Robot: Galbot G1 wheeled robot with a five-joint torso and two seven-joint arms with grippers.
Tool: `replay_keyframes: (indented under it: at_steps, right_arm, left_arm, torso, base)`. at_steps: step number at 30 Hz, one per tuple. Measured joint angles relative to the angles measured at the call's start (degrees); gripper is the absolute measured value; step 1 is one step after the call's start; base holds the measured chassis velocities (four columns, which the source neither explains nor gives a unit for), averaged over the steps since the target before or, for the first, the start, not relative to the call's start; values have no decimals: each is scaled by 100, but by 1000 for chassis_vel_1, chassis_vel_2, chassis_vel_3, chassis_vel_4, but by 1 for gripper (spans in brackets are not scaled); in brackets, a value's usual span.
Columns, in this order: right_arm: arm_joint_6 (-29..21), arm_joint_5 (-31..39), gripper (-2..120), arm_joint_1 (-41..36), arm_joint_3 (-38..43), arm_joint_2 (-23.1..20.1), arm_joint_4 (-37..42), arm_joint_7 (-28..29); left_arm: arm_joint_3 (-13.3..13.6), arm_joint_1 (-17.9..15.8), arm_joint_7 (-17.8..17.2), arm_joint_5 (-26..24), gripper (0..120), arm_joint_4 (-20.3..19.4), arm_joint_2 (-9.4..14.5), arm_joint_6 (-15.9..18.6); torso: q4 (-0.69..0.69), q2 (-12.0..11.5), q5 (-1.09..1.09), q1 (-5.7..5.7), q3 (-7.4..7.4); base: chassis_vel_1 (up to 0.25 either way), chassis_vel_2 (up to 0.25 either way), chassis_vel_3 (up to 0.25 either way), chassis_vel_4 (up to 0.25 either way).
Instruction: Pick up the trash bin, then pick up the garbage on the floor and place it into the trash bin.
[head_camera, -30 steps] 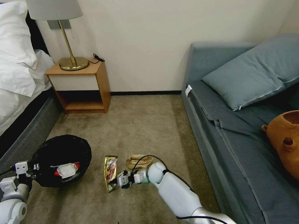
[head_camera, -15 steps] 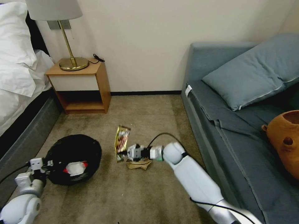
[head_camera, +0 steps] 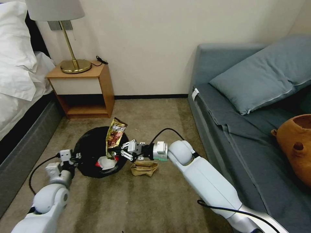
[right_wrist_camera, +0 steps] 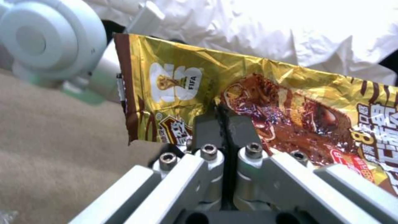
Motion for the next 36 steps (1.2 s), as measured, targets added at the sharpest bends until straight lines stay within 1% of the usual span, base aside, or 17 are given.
replay_keyframes:
  at_steps: [5,7,13,16,17,20,21,23,24,26,27,29,30,32,33,35,36]
  right_arm:
    - [81,43,0,113,-219,227,-381,108]
    - [191,-77,0,151,-235,353,-649,164]
    - [332,-207,0,185,-240,481,-1025,331]
    - [531,-445,0,178,-238,605,-1458,496]
    - [531,-445,0,178,-238,605,-1458,496]
    - [653,-643,15,94,-238,683,-1683,578]
    - [653,-643,15,94,-238,683,-1683,578]
    - [715,-742,26,-16,-236,725,-1723,693]
    - [715,-742,26,-16,-236,725,-1723,693]
    - [721,-772,35,-77,-221,705,-1670,722]
    - [721,-772,35,-77,-221,705,-1670,722]
    - [719,-792,48,-143,-199,608,-1491,771]
    - [719,-792,48,-143,-199,608,-1491,771]
    - [699,-819,58,-173,-169,540,-1361,829]
    - [699,-819,58,-173,-169,540,-1361,829]
    - [722,-1012,70,-171,-56,520,-1354,844]
    - [722,-1012,70,-171,-56,520,-1354,844]
  left_arm:
    - [44,86,-39,19,3,-108,-13,1]
    - [17,169,-37,21,3,-167,-9,1]
    - [-66,322,-28,13,3,-262,7,0]
    - [-118,442,-7,2,3,-343,9,-18]
    - [-118,442,-7,2,3,-343,9,-18]
    - [-138,489,0,-7,3,-406,27,-30]
    - [-138,489,0,-7,3,-406,27,-30]
    - [-171,524,-5,7,3,-441,34,-49]
    - [-171,524,-5,7,3,-441,34,-49]
    - [-193,566,-5,15,3,-471,48,-59]
    - [-193,566,-5,15,3,-471,48,-59]
    - [-252,593,-3,33,3,-478,59,-77]
    - [-252,593,-3,33,3,-478,59,-77]
    - [-339,586,-2,72,3,-424,76,-112]
    - [-339,586,-2,72,3,-424,76,-112]
    - [-445,558,4,158,3,-315,121,-153]
    - [-445,558,4,158,3,-315,121,-153]
  torso:
    - [1,0,0,0,0]
    - [1,0,0,0,0]
    - [1,0,0,0,0]
    - [1,0,0,0,0]
    - [1,0,0,0,0]
    - [0,-1,0,0,0]
    - [0,-1,0,0,0]
    - [0,0,0,0,0]
    - [0,0,0,0,0]
    - [1,0,0,0,0]
    - [1,0,0,0,0]
    - [0,0,0,0,0]
    - [0,0,0,0,0]
    - [0,0,0,0,0]
    - [0,0,0,0,0]
    - [0,0,0,0,0]
    - [0,0,0,0,0]
  base:
    - [0,0,0,0]
    - [0,0,0,0]
    - [0,0,0,0]
    - [0,0,0,0]
    - [0,0,0,0]
    - [0,0,0,0]
    - [0,0,0,0]
    - [0,0,0,0]
    - [0,0,0,0]
    - [0,0,0,0]
    - [0,0,0,0]
    - [0,0,0,0]
    - [0,0,0,0]
    - [0,0,0,0]
    - [0,0,0,0]
    - [0,0,0,0]
    - [0,0,0,0]
